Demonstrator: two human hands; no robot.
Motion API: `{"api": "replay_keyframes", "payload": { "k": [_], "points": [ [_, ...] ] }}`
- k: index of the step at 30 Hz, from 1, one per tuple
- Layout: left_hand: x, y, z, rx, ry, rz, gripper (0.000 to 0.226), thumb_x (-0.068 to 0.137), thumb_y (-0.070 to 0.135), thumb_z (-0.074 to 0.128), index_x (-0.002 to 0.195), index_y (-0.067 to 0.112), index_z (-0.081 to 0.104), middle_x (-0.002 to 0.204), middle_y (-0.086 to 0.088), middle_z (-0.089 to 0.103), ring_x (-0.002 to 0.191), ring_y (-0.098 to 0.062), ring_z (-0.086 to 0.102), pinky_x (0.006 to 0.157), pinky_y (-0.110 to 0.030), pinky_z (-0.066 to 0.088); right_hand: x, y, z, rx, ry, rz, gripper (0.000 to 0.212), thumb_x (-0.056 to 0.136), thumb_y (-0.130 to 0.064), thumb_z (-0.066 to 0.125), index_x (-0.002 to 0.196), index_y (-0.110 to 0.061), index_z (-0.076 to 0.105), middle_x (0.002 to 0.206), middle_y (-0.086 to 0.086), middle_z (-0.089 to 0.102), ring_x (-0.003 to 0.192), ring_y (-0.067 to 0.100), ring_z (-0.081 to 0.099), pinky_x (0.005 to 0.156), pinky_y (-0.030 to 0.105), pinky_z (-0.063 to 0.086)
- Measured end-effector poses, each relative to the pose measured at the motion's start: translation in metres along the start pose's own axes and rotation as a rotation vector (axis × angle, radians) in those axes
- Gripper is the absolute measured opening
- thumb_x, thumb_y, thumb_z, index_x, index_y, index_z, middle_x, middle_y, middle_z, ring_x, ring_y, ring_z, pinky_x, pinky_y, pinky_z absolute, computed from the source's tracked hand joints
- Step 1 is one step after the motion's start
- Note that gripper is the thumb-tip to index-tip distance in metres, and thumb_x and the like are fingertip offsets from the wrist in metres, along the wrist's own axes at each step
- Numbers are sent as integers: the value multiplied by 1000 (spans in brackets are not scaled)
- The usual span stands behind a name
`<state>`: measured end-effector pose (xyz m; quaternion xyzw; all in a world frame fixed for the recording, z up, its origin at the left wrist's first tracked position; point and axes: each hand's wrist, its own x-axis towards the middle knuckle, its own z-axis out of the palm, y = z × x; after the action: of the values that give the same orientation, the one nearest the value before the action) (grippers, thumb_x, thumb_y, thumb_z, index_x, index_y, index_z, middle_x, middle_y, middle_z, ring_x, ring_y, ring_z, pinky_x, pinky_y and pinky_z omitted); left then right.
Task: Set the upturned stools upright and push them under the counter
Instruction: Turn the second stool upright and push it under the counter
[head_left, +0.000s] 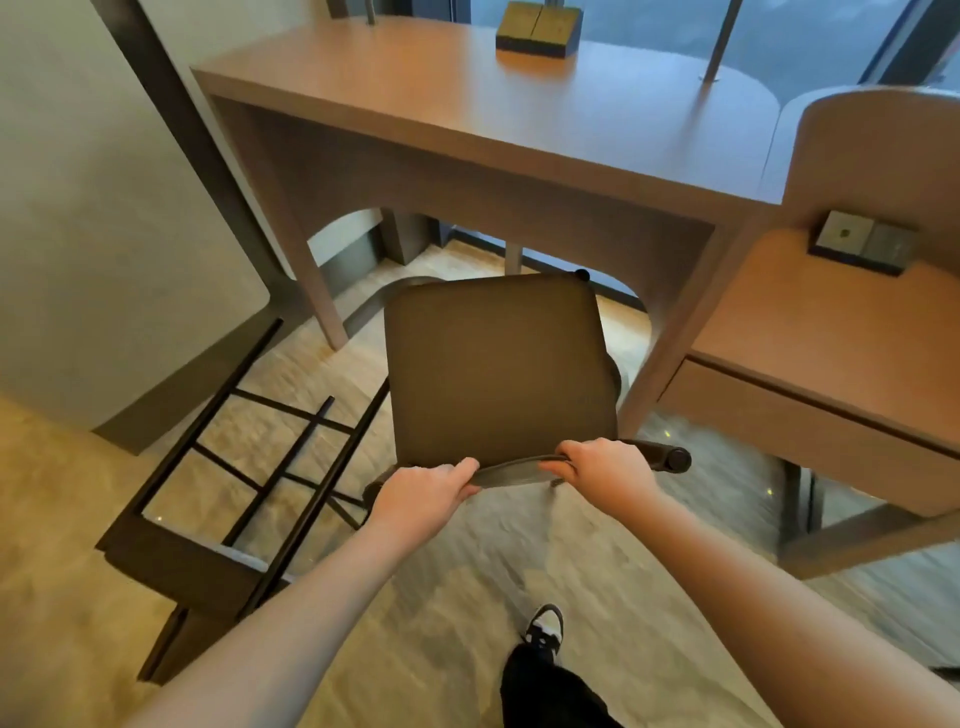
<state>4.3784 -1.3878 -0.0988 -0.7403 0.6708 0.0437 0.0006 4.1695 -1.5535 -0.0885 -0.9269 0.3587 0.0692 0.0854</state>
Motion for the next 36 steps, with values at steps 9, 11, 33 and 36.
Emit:
{"api": "replay_keyframes", "payload": {
  "k": [9, 11, 33, 36],
  "points": [
    [102, -75, -48, 27, -51, 98, 28, 107, 36, 35, 131, 30, 48, 98, 3, 72, 79, -28, 69, 66, -37, 54, 119, 59, -57, -207, -189, -92, 28, 99, -30, 47, 119, -31, 66, 94, -7, 72, 80, 16, 68, 72, 31, 55],
    [120, -87, -55, 23, -48, 104, 27, 106, 36, 37, 130, 31, 49, 98, 3, 73, 80, -27, 70, 68, -37, 55, 141, 65, -63, -315, -173, -84, 24, 100, -30, 48, 110, -28, 69, 89, -6, 71, 80, 16, 67, 85, 36, 51],
    [240, -170, -90, -2, -183, 164, 24, 105, 27, 38, 128, 23, 41, 94, -4, 70, 77, -27, 67, 72, -44, 59, 268, 66, -116, -424, -307, 148, 43, 98, -58, 38, 84, -25, 61, 67, -8, 53, 62, 13, 47, 89, 43, 34],
    [243, -174, -93, -52, -221, 154, 31, 103, 32, 43, 134, 26, 39, 102, -4, 71, 85, -29, 68, 75, -44, 59, 276, 67, -118, -371, -347, 162, 42, 97, -59, 41, 102, -28, 69, 79, -7, 62, 74, 16, 57, 88, 42, 33]
  ]
}}
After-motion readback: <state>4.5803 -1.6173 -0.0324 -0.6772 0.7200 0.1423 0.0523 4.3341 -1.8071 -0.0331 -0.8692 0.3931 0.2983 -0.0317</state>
